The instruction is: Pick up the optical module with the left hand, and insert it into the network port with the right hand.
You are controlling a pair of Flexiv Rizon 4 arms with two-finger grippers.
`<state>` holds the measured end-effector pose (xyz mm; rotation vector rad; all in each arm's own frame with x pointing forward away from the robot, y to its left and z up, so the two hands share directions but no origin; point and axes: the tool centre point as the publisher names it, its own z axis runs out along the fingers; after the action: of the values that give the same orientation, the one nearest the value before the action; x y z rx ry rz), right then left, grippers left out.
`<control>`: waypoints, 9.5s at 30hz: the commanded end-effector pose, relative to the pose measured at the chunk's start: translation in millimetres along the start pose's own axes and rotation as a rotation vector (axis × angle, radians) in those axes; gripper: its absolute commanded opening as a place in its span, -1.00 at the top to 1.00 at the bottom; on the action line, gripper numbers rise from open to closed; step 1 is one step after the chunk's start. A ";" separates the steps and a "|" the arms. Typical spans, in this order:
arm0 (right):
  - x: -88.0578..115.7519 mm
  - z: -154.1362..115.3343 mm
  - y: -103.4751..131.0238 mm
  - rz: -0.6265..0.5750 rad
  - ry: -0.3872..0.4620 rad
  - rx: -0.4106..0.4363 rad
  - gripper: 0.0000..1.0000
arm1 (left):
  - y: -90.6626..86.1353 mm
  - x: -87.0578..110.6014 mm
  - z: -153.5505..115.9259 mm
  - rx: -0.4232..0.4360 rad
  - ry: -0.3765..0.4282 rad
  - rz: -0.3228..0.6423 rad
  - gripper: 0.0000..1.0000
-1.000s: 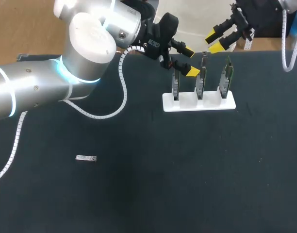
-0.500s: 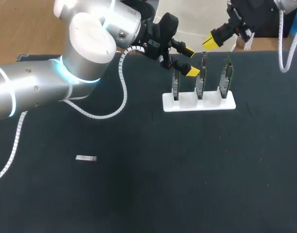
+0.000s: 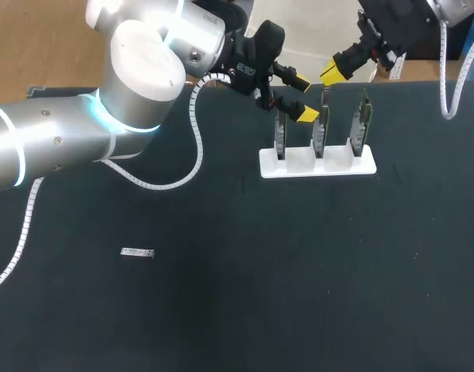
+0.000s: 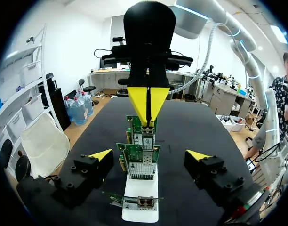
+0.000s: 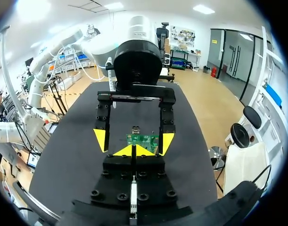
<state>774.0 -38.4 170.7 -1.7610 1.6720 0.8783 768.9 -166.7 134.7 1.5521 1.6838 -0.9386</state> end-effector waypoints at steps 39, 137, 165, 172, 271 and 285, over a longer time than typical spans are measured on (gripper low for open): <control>25.0 19.4 2.0 0.085 -0.013 -0.054 1.00 | 1.7 -1.0 0.4 0.003 0.005 -0.002 -1.00; 79.9 -73.6 17.5 0.039 0.047 -0.048 -1.00 | 1.7 -1.0 0.4 0.003 0.005 -0.002 -1.00; 79.9 -73.6 17.5 0.039 0.047 -0.048 -1.00 | 2.7 -20.9 -19.0 -0.028 -0.039 0.040 -1.00; 79.9 -73.6 17.5 0.039 0.047 -0.048 -1.00 | 2.7 -41.4 -51.5 -0.093 -0.051 0.106 -1.00; 79.9 -73.6 17.5 0.039 0.047 -0.048 -1.00 | -195.1 295.9 -206.9 -0.048 0.943 -0.051 -1.00; 79.9 -73.6 17.5 0.039 0.047 -0.048 -1.00 | -196.4 303.9 -200.6 -0.025 0.940 -0.050 -1.00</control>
<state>766.7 -147.6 156.6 -1.8034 1.7328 0.9163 546.3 154.3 0.1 2.1044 2.3251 -0.1554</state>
